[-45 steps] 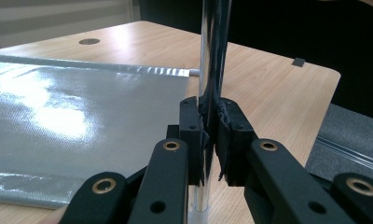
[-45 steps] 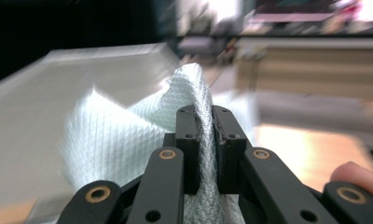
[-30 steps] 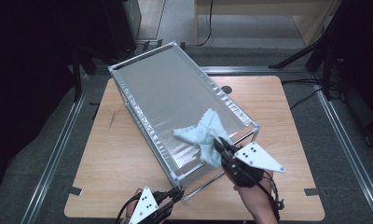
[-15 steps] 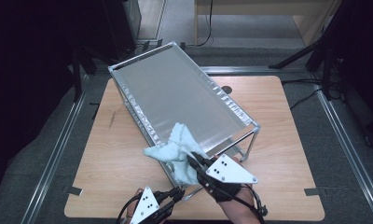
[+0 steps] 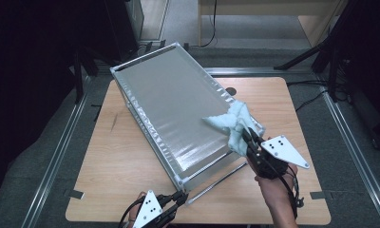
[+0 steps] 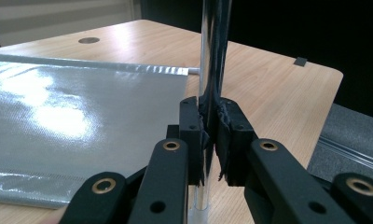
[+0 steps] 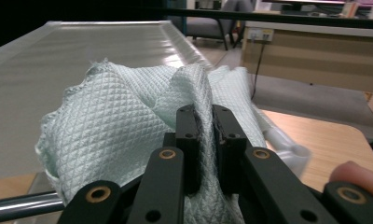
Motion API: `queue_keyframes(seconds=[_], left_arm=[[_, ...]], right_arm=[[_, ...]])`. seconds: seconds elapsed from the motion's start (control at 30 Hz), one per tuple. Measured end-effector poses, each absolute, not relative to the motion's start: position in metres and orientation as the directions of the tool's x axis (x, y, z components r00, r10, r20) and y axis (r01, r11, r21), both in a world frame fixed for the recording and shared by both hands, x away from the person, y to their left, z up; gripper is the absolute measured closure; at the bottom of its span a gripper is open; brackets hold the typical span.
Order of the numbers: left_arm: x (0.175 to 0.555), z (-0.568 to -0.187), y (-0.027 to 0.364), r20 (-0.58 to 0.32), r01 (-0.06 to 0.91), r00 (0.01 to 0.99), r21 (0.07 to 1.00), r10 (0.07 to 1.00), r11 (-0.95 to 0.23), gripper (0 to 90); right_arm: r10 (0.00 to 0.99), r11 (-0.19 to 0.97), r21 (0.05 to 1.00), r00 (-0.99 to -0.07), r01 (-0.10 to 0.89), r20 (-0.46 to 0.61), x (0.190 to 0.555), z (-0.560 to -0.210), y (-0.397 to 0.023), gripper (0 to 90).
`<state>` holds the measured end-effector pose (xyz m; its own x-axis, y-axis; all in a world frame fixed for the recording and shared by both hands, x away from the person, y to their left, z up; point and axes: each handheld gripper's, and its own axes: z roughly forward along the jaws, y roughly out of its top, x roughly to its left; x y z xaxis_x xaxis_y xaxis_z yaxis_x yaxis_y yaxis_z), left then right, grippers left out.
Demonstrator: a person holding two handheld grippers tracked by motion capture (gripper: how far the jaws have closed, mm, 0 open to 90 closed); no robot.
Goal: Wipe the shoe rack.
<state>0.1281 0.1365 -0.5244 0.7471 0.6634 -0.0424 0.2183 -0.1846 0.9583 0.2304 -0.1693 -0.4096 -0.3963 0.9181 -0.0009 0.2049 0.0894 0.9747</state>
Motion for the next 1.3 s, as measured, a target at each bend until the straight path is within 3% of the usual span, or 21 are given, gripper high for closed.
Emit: queue_keyframes(seconds=[0.2,0.83,1.03,1.3], left_arm=[[0.128,-0.525,0.137,-0.046,0.220,0.748,0.958,0.663,-0.182,82.2],[0.129,-0.525,0.137,-0.052,0.224,0.749,0.958,0.660,-0.179,82.2],[0.129,-0.525,0.136,-0.047,0.224,0.747,0.957,0.663,-0.184,82.2],[0.129,-0.525,0.136,-0.050,0.224,0.750,0.957,0.660,-0.183,82.2]], right_arm=[[0.921,0.083,0.973,-0.389,0.216,0.008,0.226,-0.410,-0.164,83.1],[0.718,0.230,0.959,-0.694,0.164,-0.054,0.168,-0.410,-0.075,83.0],[0.698,0.233,0.960,-0.714,0.157,-0.053,0.174,-0.410,-0.081,82.8],[0.779,0.213,0.962,-0.624,0.173,-0.060,0.193,-0.410,-0.110,82.6]])
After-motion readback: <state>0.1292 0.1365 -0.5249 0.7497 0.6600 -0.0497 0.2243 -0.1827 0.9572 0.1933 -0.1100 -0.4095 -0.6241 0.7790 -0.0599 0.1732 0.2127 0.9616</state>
